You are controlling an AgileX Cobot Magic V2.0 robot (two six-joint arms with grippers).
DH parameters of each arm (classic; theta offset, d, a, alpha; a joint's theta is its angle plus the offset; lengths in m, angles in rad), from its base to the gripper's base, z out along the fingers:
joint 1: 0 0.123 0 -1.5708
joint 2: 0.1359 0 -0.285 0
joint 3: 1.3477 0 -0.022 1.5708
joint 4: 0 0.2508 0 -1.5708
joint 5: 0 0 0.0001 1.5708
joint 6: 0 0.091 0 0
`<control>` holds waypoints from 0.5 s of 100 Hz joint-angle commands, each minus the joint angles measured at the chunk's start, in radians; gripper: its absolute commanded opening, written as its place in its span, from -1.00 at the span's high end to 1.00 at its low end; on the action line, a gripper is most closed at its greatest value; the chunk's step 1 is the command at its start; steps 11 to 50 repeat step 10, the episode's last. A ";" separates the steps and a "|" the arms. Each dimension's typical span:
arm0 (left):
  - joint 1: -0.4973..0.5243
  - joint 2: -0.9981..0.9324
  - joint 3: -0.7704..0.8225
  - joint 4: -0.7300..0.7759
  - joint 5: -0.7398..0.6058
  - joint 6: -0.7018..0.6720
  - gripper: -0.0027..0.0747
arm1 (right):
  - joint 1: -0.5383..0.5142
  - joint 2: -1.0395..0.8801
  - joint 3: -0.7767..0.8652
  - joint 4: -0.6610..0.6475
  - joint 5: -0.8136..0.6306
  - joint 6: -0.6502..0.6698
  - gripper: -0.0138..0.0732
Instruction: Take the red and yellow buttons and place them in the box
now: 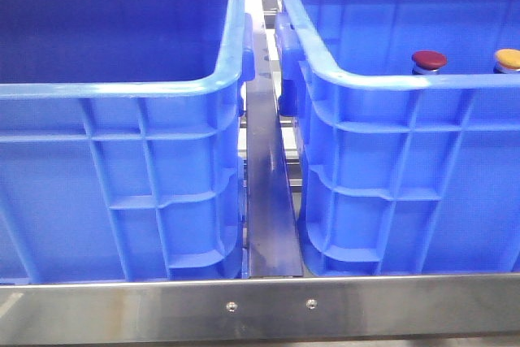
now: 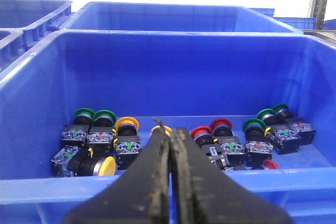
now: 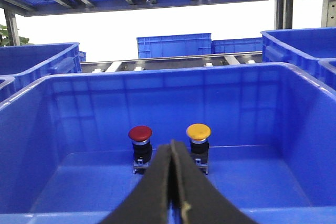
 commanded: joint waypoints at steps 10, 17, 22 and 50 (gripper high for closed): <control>-0.003 -0.029 0.044 -0.001 -0.082 -0.008 0.98 | -0.005 -0.027 -0.011 0.001 -0.084 0.002 0.92; -0.003 -0.029 0.044 -0.001 -0.082 -0.008 0.98 | -0.005 -0.027 -0.011 0.001 -0.084 0.002 0.92; -0.003 -0.029 0.044 -0.001 -0.082 -0.008 0.98 | -0.005 -0.027 -0.011 0.001 -0.084 0.002 0.92; -0.003 -0.029 0.044 -0.001 -0.082 -0.008 0.98 | -0.005 -0.027 -0.011 0.001 -0.084 0.002 0.92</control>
